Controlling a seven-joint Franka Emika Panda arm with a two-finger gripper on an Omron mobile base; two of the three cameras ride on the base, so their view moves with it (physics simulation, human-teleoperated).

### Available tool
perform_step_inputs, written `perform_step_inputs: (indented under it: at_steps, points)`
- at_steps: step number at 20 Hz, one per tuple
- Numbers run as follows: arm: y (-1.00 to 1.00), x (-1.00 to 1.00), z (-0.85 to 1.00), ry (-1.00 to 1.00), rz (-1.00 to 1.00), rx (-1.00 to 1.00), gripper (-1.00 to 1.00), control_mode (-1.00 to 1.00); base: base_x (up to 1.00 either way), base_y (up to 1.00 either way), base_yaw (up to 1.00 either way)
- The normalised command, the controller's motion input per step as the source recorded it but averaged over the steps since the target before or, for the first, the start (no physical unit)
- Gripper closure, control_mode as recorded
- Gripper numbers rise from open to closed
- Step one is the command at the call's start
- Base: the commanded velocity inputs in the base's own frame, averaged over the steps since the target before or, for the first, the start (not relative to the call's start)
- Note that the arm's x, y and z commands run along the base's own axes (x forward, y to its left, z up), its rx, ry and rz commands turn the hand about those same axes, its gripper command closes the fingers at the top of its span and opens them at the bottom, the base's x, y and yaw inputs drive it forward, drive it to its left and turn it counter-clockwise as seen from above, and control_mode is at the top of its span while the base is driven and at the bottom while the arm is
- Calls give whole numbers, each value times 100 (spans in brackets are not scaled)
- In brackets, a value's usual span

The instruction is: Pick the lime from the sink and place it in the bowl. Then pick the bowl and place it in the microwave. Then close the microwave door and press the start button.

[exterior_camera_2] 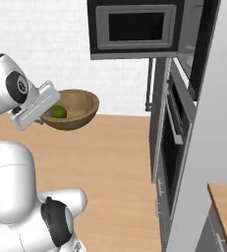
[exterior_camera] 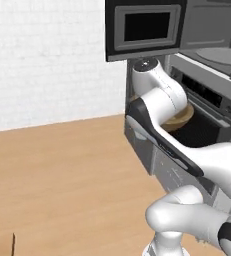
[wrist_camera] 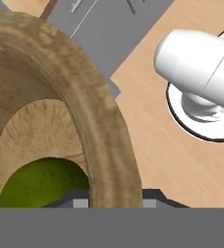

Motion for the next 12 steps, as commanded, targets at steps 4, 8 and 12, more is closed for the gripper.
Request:
perform_step_inputs:
  at_steps: [4,8,12]
  points:
    - [0,0,0,0,0,0,100,100,53,51,-51]
    - [0,0,0,0,0,0,100,100,10,9,-61]
    - [0,0,0,0,0,0,100,100,0,0,-67]
